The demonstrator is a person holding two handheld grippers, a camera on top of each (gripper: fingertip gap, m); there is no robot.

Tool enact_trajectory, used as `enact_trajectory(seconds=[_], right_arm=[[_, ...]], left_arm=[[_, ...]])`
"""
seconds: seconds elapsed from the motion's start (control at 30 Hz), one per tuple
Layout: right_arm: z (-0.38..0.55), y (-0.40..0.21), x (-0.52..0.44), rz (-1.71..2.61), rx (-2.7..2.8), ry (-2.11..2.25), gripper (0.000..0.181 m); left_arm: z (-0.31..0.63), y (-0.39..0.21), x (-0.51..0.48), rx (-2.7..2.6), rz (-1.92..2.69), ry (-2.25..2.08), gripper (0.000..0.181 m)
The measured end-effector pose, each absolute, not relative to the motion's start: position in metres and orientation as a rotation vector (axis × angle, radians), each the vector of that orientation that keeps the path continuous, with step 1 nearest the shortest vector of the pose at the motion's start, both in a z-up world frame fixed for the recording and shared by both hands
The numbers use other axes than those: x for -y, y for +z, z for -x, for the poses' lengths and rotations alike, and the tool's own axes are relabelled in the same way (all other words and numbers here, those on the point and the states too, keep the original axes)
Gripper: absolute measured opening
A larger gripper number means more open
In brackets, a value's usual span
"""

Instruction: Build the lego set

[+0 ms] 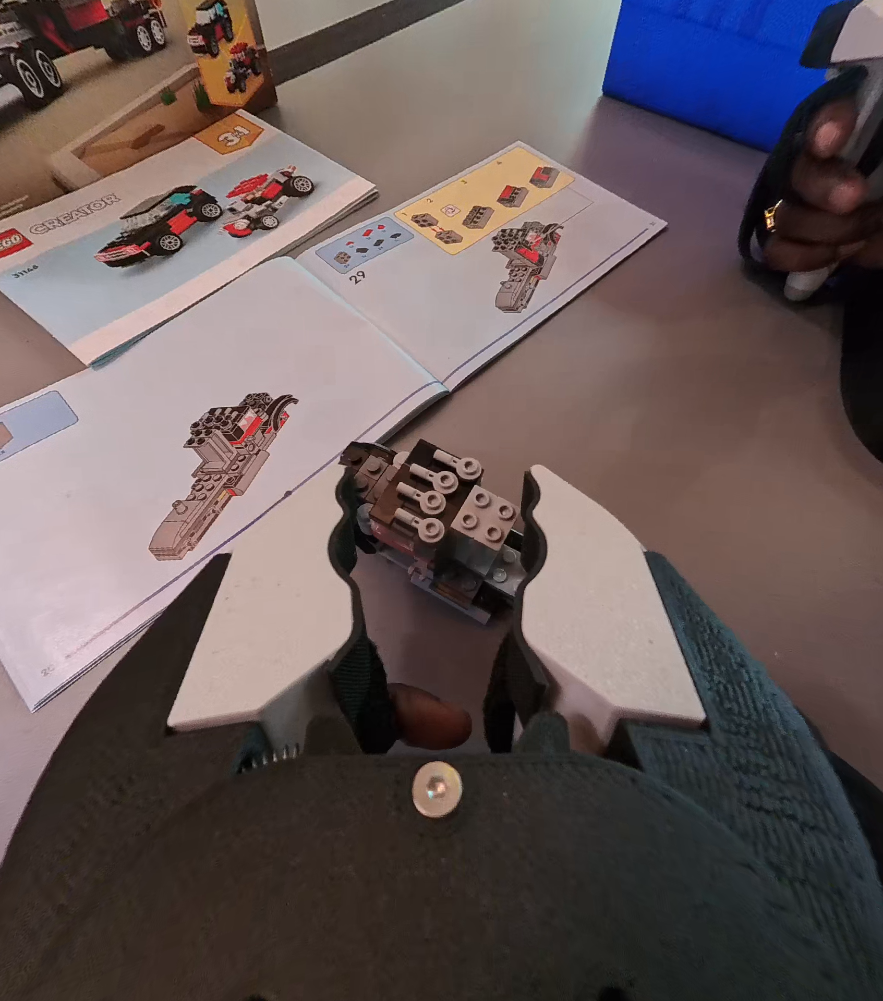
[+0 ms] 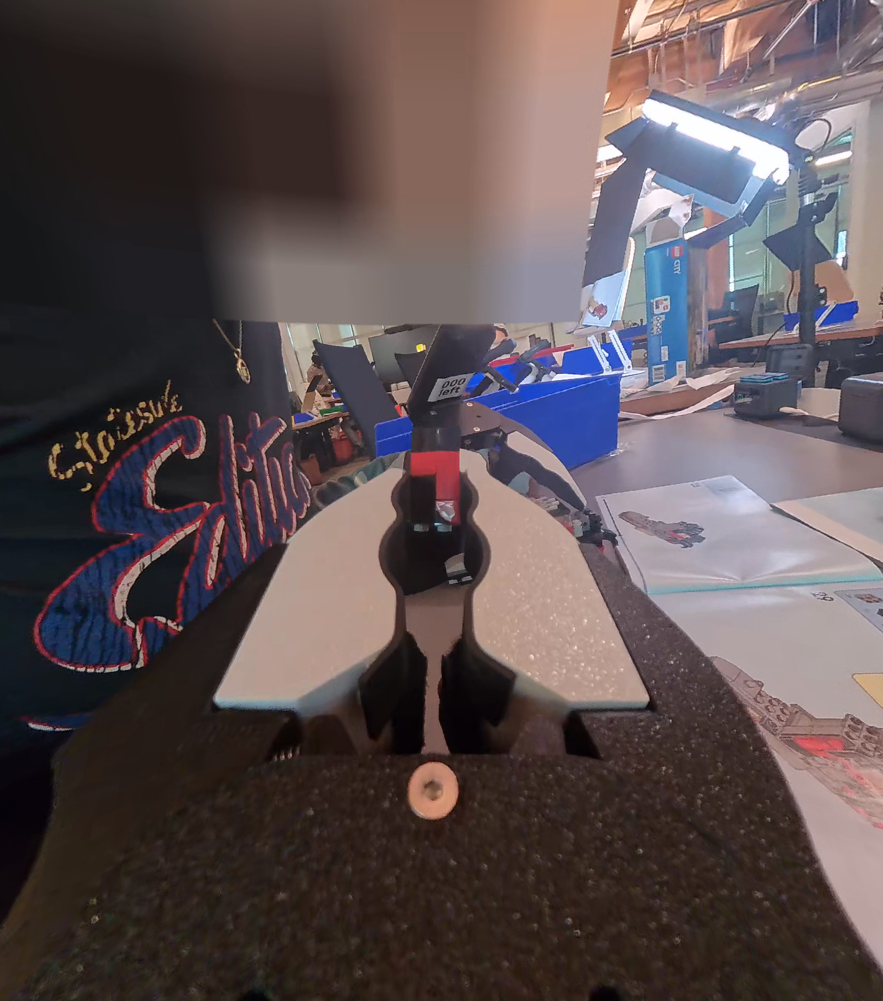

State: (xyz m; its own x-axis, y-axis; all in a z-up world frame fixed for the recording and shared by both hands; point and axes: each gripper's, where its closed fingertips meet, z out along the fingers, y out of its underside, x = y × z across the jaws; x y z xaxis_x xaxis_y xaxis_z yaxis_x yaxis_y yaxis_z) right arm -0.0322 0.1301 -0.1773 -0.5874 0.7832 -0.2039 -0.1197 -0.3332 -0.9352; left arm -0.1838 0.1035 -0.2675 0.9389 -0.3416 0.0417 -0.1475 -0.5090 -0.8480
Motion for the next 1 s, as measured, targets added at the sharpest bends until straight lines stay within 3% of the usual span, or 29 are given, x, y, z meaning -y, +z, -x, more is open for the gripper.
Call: enact_trajectory(seconds=[0.13,0.47,0.9,1.0], right_arm=[[0.033,-0.178,-0.131,0.906,1.299,1.980,0.017],[0.033,-0.177,-0.130,0.896,1.301,1.983,0.016],[0.035,-0.183,-0.116,0.873,1.411,1.927,0.017],[0.035,-0.185,-0.112,0.867,1.442,1.909,0.017]], left_arm=[[0.184,-0.262,-0.103,-0.326,2.077,-0.293,0.061],[0.175,-0.253,-0.096,-0.340,2.016,-0.471,0.088],[0.181,-0.258,-0.099,-0.340,2.052,-0.322,0.075],[0.181,-0.261,-0.100,-0.389,2.075,-0.214,0.058]])
